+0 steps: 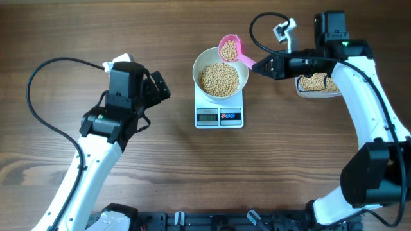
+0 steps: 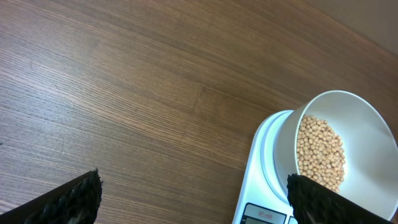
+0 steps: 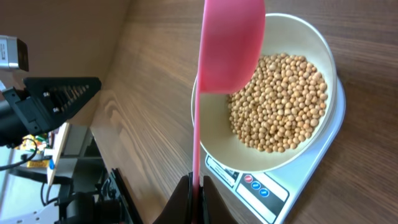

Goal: Scoop item into bowl and weigh 150g on scale
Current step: 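Carry the scoop with the right gripper over the white bowl, then swing the left gripper toward the scale display to read it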

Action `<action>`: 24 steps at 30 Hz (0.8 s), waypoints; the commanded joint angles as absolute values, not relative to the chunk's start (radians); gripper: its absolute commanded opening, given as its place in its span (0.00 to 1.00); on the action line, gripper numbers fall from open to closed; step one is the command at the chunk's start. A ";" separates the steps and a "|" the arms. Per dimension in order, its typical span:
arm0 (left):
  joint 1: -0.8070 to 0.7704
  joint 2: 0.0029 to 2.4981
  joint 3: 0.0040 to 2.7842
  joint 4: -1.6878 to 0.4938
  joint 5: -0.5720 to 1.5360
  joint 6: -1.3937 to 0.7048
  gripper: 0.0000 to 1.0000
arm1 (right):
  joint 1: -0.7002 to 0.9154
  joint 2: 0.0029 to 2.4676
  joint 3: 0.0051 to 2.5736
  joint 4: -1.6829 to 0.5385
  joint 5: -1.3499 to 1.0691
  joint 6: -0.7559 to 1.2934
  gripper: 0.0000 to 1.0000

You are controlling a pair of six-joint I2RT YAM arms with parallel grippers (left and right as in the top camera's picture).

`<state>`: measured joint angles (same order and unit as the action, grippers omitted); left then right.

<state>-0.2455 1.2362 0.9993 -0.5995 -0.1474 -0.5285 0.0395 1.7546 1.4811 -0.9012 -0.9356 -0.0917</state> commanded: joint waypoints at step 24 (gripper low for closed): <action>-0.237 1.243 1.000 -0.654 0.507 -0.390 1.00 | 0.038 1.728 1.506 -0.822 -0.973 -0.067 0.04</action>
<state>-0.2417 1.2362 0.9993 -0.6220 0.2810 -0.5110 0.0395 1.7546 1.4811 -0.8425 -0.9417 -0.0734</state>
